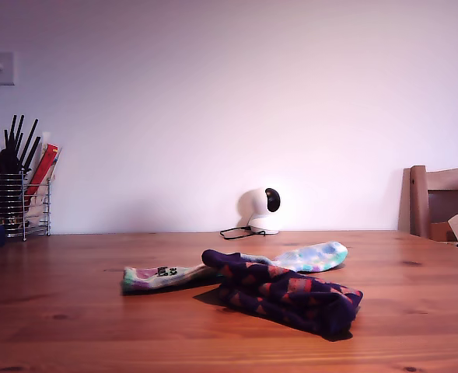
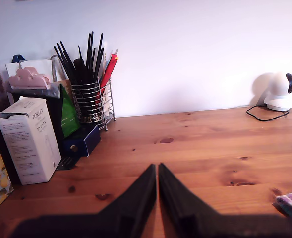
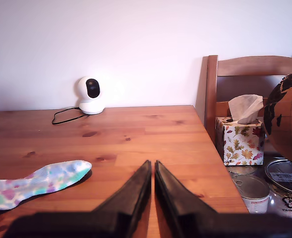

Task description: Fold the socks in front of you. After folding them, place them to the right side.

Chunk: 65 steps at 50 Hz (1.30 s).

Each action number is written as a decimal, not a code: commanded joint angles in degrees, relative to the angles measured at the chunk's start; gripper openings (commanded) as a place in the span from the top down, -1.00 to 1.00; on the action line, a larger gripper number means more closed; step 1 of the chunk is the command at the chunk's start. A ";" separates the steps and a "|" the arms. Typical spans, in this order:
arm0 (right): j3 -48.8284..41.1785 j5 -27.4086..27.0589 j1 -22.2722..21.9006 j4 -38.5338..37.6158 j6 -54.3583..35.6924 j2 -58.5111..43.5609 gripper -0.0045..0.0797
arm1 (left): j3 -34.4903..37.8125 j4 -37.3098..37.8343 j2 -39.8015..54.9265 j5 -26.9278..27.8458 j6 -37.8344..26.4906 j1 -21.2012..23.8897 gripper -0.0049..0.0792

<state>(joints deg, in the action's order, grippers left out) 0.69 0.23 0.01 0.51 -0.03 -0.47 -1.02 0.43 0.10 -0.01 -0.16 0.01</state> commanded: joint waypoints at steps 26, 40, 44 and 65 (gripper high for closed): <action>0.96 12.90 -4.52 -6.36 11.32 0.37 0.92 | 1.66 0.90 -0.81 16.22 6.45 0.39 0.93; 5.92 19.17 -4.52 -6.99 19.26 0.37 0.92 | -0.31 -8.37 -0.81 19.21 18.03 0.39 0.93; 8.07 24.00 -4.52 -2.80 21.55 0.35 0.92 | -1.57 -7.74 -0.81 23.34 19.96 0.44 0.93; 13.11 41.59 -3.61 8.17 28.09 -6.45 0.92 | -5.53 -3.23 11.61 39.54 22.88 2.93 0.93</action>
<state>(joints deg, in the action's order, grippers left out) 12.34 40.71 -4.16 8.84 27.49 -5.45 -5.21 -2.57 9.41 38.33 22.46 2.31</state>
